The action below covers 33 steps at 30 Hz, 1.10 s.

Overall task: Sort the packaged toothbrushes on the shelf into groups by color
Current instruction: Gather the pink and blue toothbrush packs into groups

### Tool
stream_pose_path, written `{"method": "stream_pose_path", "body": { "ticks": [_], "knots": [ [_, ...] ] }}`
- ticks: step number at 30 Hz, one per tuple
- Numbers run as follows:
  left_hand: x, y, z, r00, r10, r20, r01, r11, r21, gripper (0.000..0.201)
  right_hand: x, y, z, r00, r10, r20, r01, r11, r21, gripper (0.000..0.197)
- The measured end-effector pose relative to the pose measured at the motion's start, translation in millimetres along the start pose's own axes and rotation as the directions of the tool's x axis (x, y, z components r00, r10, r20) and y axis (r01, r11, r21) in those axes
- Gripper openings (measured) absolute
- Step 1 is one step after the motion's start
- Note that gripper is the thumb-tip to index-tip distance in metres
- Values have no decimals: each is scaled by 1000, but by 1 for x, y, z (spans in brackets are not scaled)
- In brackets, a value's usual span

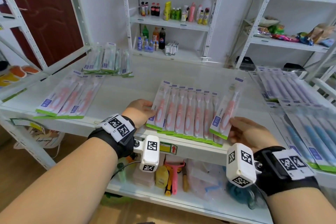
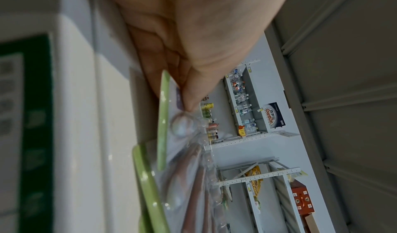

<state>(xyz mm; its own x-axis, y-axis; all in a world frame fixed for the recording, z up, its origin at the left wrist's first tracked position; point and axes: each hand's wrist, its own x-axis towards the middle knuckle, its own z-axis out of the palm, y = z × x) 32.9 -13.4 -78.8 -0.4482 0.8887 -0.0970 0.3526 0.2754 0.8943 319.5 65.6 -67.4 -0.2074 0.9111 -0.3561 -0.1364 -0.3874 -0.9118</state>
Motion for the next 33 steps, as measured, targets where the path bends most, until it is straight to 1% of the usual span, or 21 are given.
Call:
{"method": "stream_pose_path", "body": {
  "ticks": [2, 5, 10, 14, 16, 21, 25, 29, 33],
  "knots": [
    [1, -2, 0, 1000, 8, -6, -8, 1000, 27, 32, 3, -1, -1, 1000, 4, -4, -4, 999, -33, 8],
    [3, -7, 1, 999, -2, -33, 2, 1000, -24, 36, 11, -3, 0, 1000, -9, -12, 8, 997, -78, 7],
    [5, -11, 3, 998, 6, -67, -8, 999, -35, 33, 20, 2, 2, 1000, -6, -2, 6, 991, -131, 5],
    [6, -15, 5, 995, 37, -91, -32, 998, 47, 29, 23, 5, 2, 1000, -13, -14, 9, 971, -239, 8],
    [7, -16, 5, 995, 40, -87, -35, 998, 55, 28, 24, 6, 1, 1000, -22, -19, 17, 966, -257, 7],
    [10, -20, 3, 998, 24, -58, -19, 997, 81, 32, 30, 10, -1, 998, -60, -10, 53, 946, -320, 10],
    [11, -22, 4, 998, 35, -49, -31, 996, 84, 33, 32, 9, -2, 997, -72, -1, 66, 914, -400, 18],
    [12, -23, 4, 998, 37, -47, -35, 998, 51, 29, 32, 9, 0, 996, -93, -3, 82, 888, -453, 21],
    [12, -23, 4, 999, 30, -38, -29, 999, 31, 29, 31, 8, 3, 993, -120, -11, 99, 868, -487, 15]
  ]
}}
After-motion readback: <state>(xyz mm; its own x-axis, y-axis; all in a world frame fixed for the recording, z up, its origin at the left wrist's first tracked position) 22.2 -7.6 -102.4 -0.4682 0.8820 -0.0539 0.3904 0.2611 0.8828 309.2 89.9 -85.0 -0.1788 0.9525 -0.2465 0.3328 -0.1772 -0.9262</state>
